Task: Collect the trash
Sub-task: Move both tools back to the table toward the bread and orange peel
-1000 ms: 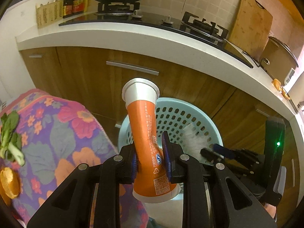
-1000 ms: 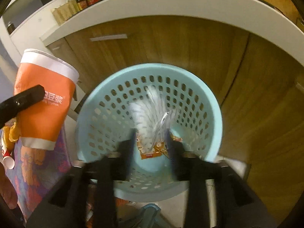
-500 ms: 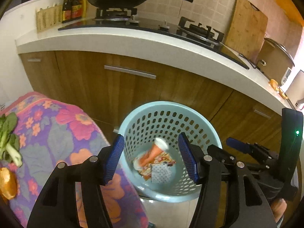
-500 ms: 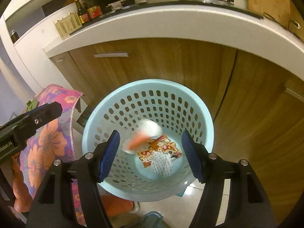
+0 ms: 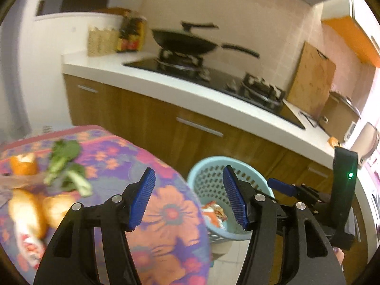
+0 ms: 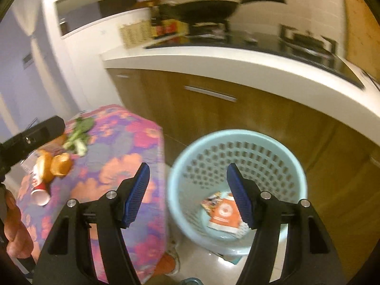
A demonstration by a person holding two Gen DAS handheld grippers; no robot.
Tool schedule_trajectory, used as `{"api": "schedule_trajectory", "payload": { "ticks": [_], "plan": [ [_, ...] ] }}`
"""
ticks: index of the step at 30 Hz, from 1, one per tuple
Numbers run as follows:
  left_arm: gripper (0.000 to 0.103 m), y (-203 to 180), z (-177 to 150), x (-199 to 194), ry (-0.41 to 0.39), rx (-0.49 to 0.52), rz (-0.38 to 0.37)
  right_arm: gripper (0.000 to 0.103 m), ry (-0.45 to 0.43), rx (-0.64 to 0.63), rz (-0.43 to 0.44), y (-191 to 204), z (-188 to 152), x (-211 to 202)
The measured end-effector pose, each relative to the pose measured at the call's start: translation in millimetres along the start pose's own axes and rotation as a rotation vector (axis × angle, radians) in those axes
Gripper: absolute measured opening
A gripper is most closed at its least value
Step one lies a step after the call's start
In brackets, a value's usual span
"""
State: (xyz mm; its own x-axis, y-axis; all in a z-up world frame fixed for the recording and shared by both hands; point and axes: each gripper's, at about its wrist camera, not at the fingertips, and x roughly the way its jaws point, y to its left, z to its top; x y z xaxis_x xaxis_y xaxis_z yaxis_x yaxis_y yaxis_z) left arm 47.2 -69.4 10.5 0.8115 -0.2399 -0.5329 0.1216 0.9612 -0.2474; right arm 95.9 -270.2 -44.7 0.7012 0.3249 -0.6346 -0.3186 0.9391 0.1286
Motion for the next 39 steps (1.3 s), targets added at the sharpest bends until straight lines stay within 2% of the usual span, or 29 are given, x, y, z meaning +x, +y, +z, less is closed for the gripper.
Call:
{"api": "schedule_trajectory", "payload": {
  "ticks": [7,12,16,20,23,29,35,37,39],
  "plan": [
    [0.059,70.2,-5.8,-73.9,-0.103,-0.089,0.128,0.064,-0.024,-0.129,0.104,76.4,8.9,3.6],
    [0.059,131.4,-16.6,-119.4,-0.148,-0.172,0.225,0.063,-0.017,-0.213,0.178,132.5,10.1,16.3],
    [0.059,178.5,-29.9,-132.6,-0.120,-0.226,0.283,0.063,0.009,-0.241,0.258,170.3,7.5,34.1],
    [0.057,214.2,-42.6,-124.1,-0.074,-0.245,0.320,0.063,0.021,-0.244,0.302,198.1,0.4,56.0],
    [0.057,238.3,-52.0,-106.7,-0.037,-0.275,0.320,0.057,0.015,-0.244,0.305,212.9,-8.0,74.6],
    [0.056,260.5,-55.0,-69.7,0.034,-0.293,0.299,0.056,0.019,-0.258,0.262,228.1,-6.4,98.8],
    [0.035,282.1,-62.2,-43.0,0.099,-0.352,0.223,0.053,0.042,-0.280,0.241,235.7,-5.6,113.8],
    [0.034,285.2,-66.4,-38.4,0.107,-0.363,0.176,0.048,0.070,-0.295,0.231,238.9,-6.6,120.1],
    [0.033,283.3,-69.4,-34.6,0.115,-0.361,0.172,0.037,0.099,-0.310,0.231,243.2,-7.6,126.0]
  ]
}}
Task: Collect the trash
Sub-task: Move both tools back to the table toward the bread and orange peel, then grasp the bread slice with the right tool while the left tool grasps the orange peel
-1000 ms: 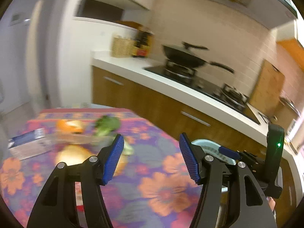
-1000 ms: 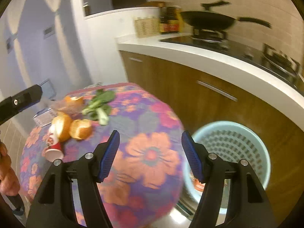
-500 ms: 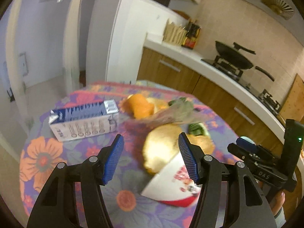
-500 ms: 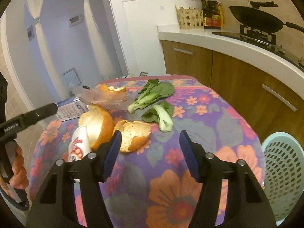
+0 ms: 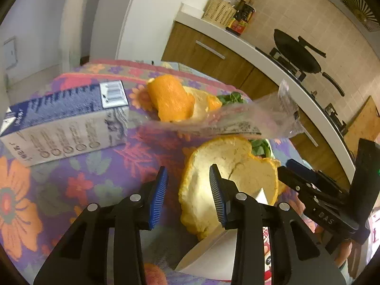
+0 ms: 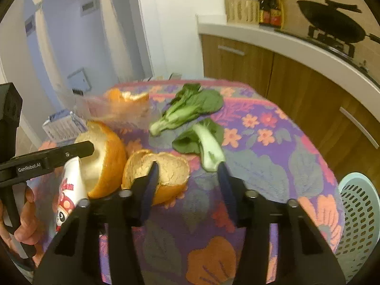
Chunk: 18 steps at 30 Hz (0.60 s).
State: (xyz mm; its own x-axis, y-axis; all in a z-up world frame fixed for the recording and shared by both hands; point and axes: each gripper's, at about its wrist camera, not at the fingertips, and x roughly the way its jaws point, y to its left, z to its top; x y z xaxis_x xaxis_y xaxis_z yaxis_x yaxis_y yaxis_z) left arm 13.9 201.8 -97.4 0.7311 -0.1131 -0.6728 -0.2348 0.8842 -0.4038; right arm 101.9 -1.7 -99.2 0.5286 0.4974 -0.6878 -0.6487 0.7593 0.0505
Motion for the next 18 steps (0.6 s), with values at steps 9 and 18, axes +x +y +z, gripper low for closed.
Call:
{"api": "schedule_trajectory", "payload": {
  "ticks": [9,18],
  "plan": [
    [0.008,-8.6,-7.9,10.5,0.013,0.011,0.014,0.036,0.031,-0.021,-0.011,4.5,-0.9,7.3],
    [0.005,-13.0,-19.4,-15.9,-0.088,0.009,0.038,0.003,0.016,-0.113,-0.022,20.4,-5.9,5.5]
  ]
}}
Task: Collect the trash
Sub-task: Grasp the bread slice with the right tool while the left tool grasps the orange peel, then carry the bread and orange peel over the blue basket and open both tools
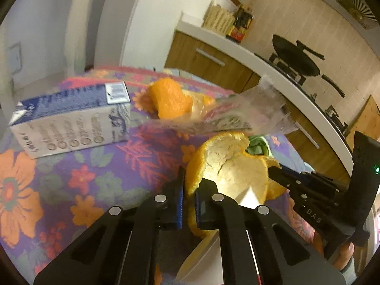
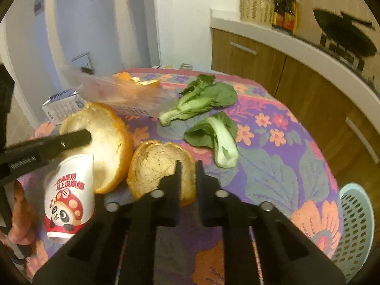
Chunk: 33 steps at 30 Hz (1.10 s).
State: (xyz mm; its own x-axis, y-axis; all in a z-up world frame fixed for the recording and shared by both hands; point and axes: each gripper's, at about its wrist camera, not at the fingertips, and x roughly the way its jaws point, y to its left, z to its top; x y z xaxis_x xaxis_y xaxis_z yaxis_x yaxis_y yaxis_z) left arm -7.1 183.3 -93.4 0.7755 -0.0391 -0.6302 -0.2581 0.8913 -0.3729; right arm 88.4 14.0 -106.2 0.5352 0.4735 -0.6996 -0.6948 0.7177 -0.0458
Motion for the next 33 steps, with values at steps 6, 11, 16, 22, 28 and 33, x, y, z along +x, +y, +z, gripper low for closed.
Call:
{"api": "schedule_trajectory", "payload": {
  "ticks": [6,11,16,22,28,33],
  "plan": [
    [0.005,-3.7,-8.2,-38.8,-0.091,-0.006,-0.034,0.001,-0.056,-0.026,0.018,4.0,-2.8,-10.9],
    [0.005,-6.7,-13.4,-67.7,-0.146,-0.002,-0.042,0.001,-0.112,-0.032,0.010,5.1,-4.5,-21.6],
    [0.005,-10.3,-17.1,-90.4,-0.185,-0.001,-0.032,0.001,-0.161,-0.021,0.008,3.3,-7.2,-32.6],
    [0.005,-22.2,-15.5,-109.0,-0.216,0.008,-0.046,0.001,-0.202,0.037,0.033,-8.7,-16.5,-53.0],
    [0.005,-39.8,-17.2,-110.6,-0.217,0.025,-0.061,0.001,-0.230,0.098,0.025,-31.8,-34.0,-81.8],
    [0.005,-66.6,-17.8,-103.3,-0.208,0.062,-0.085,0.001,-0.273,0.151,-0.009,-61.8,-44.8,-112.6]
  ]
}}
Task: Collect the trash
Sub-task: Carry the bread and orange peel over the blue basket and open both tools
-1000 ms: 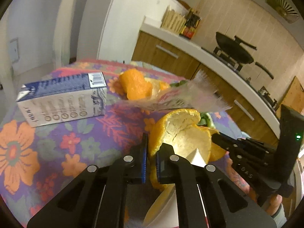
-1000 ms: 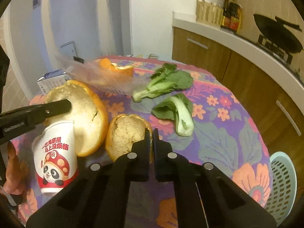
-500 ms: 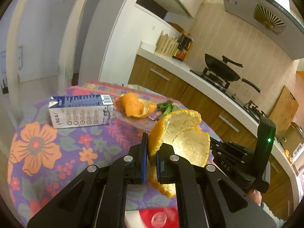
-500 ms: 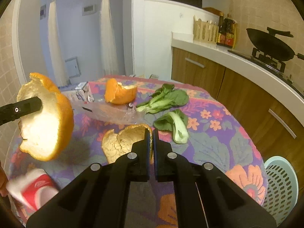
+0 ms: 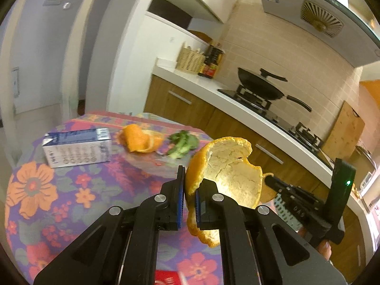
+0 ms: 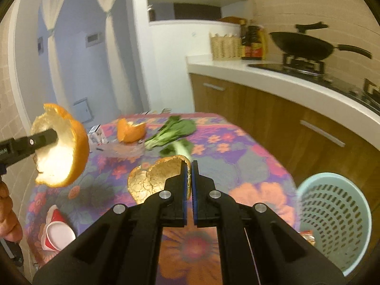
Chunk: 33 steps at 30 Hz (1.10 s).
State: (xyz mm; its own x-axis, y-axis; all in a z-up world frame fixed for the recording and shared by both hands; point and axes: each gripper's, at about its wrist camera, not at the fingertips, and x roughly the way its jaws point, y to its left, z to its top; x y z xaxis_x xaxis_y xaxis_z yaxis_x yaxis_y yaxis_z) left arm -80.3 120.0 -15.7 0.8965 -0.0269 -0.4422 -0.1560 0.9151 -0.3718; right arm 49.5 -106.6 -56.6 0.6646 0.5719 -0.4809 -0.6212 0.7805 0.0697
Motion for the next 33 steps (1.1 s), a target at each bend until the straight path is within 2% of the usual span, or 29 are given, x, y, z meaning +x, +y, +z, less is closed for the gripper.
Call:
{"api": "schedule_trajectory", "payload": {
  "ticks": [8,14,20,26,33],
  "plan": [
    [0.005,-70.6,-3.1,32.0,0.056,0.115,-0.048,0.001,-0.056,0.074,-0.090,-58.2,1.4,-46.6],
    [0.005,-126.8,-8.2,64.8,0.112,0.205,-0.101,0.001,-0.091,0.134,-0.207,-116.1,-3.1,-84.0],
    [0.005,-184.8,-14.3,91.7,0.151,0.292,-0.151,0.001,-0.088,0.229,-0.298,-173.0,-17.7,-102.1],
    [0.005,-238.9,-27.7,122.7,0.209,0.385,-0.176,0.001,-0.041,0.338,-0.365,-223.7,-40.6,-106.8],
    [0.005,-281.0,-44.2,158.8,0.273,0.443,-0.192,0.001,0.131,0.458,-0.382,-264.4,-67.5,-81.4]
  ]
}}
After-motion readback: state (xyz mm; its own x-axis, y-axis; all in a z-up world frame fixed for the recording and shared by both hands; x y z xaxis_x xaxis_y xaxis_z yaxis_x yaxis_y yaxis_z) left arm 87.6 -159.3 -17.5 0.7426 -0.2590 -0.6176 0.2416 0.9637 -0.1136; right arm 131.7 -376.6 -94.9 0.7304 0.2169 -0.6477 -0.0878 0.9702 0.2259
